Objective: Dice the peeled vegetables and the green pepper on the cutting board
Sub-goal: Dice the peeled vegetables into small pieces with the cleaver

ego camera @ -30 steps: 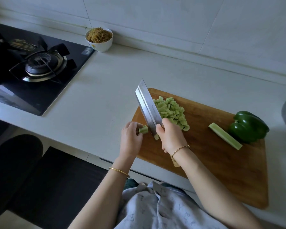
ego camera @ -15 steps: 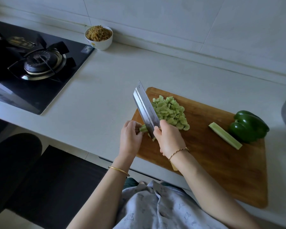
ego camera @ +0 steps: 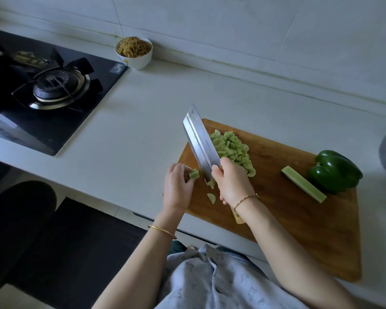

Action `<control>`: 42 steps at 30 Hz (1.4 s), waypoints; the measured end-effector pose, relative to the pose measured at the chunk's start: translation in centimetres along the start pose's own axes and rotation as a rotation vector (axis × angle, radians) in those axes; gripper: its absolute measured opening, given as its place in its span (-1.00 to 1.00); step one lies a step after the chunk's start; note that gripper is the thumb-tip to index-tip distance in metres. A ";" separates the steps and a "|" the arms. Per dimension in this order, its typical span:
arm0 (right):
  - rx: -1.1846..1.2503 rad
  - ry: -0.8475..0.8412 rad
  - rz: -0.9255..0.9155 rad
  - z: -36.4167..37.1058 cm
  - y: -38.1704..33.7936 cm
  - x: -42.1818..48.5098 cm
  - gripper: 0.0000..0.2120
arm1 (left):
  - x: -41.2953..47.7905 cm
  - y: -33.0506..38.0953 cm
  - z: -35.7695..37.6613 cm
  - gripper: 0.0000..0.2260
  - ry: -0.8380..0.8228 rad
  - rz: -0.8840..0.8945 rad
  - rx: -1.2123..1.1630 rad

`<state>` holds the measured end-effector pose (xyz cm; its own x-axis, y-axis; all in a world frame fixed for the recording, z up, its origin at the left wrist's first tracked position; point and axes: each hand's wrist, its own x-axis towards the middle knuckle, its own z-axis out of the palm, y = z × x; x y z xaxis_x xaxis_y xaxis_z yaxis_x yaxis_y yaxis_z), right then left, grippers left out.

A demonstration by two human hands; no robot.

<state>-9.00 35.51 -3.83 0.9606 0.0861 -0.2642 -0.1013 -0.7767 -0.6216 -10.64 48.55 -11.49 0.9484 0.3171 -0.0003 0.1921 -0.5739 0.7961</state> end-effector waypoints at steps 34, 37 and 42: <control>-0.014 -0.009 -0.047 0.1 0.0 -0.9 -0.71 | 0.0 0.4 -0.3 -0.86 -0.009 -0.033 -0.001; -0.025 -0.032 -0.035 0.2 0.0 -1.0 -0.73 | 0.0 0.4 -0.3 -0.86 -0.011 -0.038 -0.012; -0.090 -0.030 -0.025 0.7 -0.5 -1.1 -0.66 | 0.1 0.2 -0.2 -0.88 -0.020 -0.033 -0.014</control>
<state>-10.18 36.24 -3.76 0.9543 0.1236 -0.2720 -0.0524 -0.8271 -0.5596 -10.58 48.66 -11.18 0.9464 0.3205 -0.0391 0.2203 -0.5522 0.8041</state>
